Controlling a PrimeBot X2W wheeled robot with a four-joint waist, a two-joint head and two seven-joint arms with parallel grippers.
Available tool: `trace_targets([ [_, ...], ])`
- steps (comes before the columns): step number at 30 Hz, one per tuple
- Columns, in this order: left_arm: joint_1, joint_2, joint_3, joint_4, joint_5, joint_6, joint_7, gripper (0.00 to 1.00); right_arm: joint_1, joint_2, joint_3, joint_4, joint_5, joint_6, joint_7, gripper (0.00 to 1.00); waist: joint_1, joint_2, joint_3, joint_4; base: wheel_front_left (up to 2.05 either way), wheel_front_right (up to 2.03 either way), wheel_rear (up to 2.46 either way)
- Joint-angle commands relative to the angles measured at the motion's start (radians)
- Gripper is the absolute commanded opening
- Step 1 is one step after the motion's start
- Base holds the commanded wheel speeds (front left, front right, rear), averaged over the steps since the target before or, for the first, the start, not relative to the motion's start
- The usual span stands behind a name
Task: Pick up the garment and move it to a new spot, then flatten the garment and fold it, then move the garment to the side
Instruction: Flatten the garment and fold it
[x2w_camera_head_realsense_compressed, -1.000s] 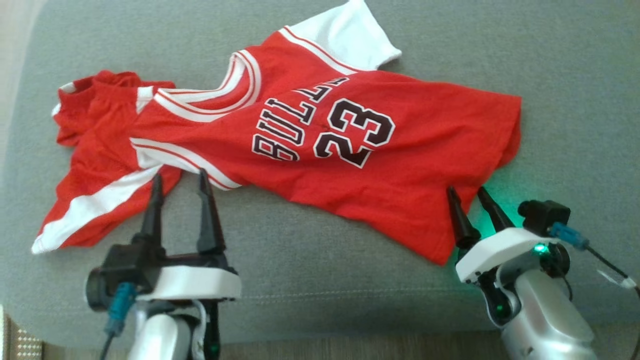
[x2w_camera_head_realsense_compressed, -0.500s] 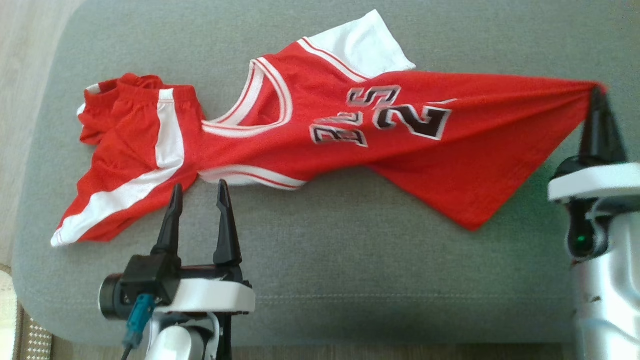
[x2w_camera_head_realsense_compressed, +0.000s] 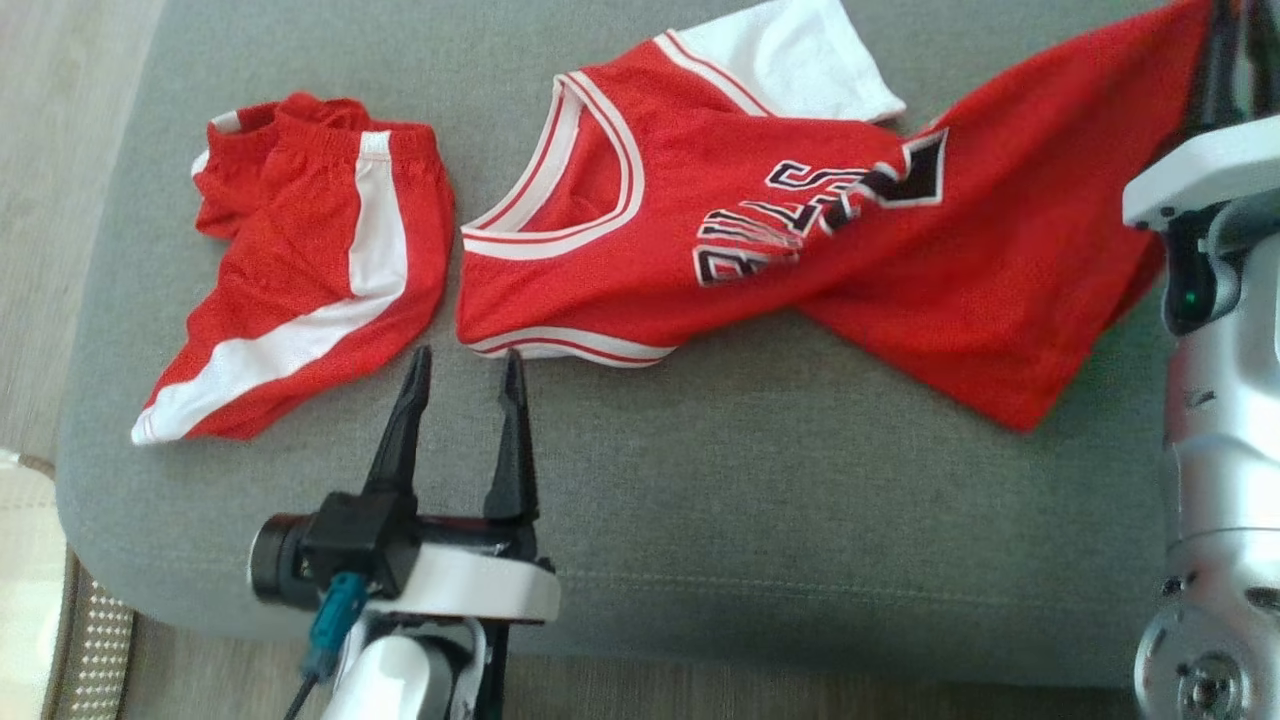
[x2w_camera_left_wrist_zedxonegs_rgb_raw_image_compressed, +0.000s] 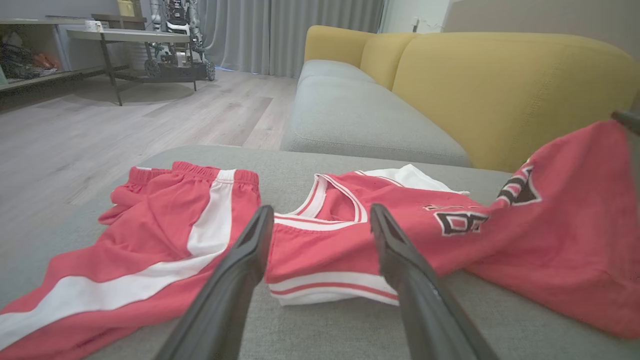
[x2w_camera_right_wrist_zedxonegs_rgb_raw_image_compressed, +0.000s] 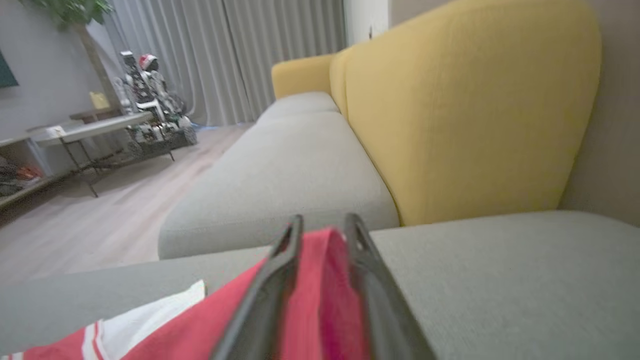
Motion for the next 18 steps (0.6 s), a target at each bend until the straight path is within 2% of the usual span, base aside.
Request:
trace_targets([
  [1, -0.042, 0.005, 0.021, -0.025, 0.011, 0.004, -0.005, 1.00, -0.020, -0.003, 0.005, -0.002, -0.021, 0.000, -0.006, 1.00, 0.0000, 0.0000, 0.010, 0.001, 0.00, 0.00, 0.00],
  [5, -0.047, 0.005, 0.016, -0.020, 0.010, 0.016, -0.005, 1.00, -0.013, 0.007, 0.005, 0.036, -0.037, 0.000, -0.006, 1.00, 0.0000, 0.0000, 0.015, -0.019, 0.00, 0.00, 0.00],
  [8, -0.045, 0.005, 0.016, -0.015, 0.013, 0.017, -0.005, 1.00, 0.067, 0.016, 0.066, -0.067, -0.001, 0.000, -0.006, 1.00, 0.0000, 0.0000, 0.011, -0.040, 0.00, 0.00, 0.00],
  [12, -0.034, 0.005, 0.033, -0.007, 0.025, 0.017, -0.005, 1.00, 0.241, 0.022, 0.149, -0.230, 0.112, 0.000, -0.006, 1.00, 0.0000, 0.0000, -0.002, -0.076, 0.00, 0.00, 0.00],
  [18, -0.020, 0.005, 0.063, -0.001, 0.051, 0.002, -0.005, 1.00, 0.528, 0.023, 0.312, -0.335, 0.363, 0.000, -0.006, 1.00, 0.0000, 0.0000, -0.019, -0.109, 0.00, 0.00, 0.00],
])
